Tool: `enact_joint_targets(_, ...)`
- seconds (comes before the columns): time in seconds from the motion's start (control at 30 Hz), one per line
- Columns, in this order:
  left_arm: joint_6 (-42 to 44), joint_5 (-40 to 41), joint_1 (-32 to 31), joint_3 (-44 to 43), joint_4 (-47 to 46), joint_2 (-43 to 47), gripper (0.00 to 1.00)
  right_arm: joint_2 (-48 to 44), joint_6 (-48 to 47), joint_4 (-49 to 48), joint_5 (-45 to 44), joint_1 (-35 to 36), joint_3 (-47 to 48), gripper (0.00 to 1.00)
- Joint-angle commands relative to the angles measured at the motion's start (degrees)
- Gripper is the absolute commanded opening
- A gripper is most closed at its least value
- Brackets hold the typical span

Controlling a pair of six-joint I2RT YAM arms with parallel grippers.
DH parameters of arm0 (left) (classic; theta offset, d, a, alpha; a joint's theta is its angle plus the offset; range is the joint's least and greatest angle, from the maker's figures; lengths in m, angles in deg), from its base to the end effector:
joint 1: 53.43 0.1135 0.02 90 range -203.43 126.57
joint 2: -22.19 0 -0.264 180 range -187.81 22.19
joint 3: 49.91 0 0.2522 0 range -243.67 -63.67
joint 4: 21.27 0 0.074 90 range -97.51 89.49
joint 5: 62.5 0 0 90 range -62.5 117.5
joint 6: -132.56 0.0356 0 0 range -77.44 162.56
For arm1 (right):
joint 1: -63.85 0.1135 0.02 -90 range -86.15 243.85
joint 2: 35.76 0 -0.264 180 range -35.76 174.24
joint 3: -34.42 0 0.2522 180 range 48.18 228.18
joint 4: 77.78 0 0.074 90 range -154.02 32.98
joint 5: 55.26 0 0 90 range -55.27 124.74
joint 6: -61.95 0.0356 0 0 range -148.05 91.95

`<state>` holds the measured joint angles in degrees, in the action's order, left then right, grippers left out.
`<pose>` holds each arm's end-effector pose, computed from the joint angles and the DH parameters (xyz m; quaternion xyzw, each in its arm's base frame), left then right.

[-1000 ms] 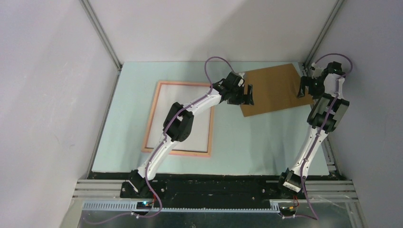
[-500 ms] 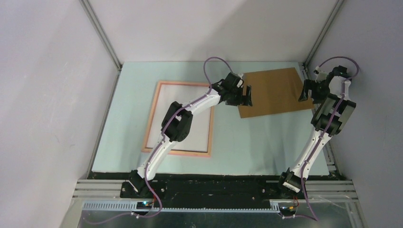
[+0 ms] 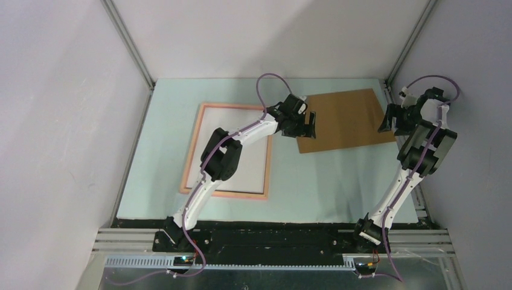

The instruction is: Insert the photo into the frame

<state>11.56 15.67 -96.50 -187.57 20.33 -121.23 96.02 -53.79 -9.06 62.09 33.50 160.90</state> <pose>0.4017 -0.3855 0.1654 0.1347 0.9175 -0.2945 0.2309 0.4191 -0.2264 0.1855 0.0059 0.9628 0.1431 0.2293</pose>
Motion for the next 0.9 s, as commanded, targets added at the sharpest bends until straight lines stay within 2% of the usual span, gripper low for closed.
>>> enact_joint_targets(0.0, -0.1, -3.6, -3.2, 2.9, 0.0, 2.9, 0.97, -6.4, 0.6, 6.6, 11.0, 1.1, -2.3, 0.82)
enact_joint_targets(0.1, 0.5, -3.3, -3.2, 5.4, -0.1, 4.5, 0.97, -8.6, -0.1, 7.8, 12.9, 0.3, -3.8, 0.8)
enact_joint_targets(0.57, 5.4, -2.7, -3.2, 17.9, -1.3, 12.3, 0.97, -16.3, -5.7, 7.1, 21.9, -5.6, -25.1, 0.76)
enact_joint_targets(0.87, 7.5, -2.6, -3.1, 26.5, -1.6, 17.1, 0.97, -16.6, -4.7, -0.1, 17.5, -5.9, -34.2, 0.75)
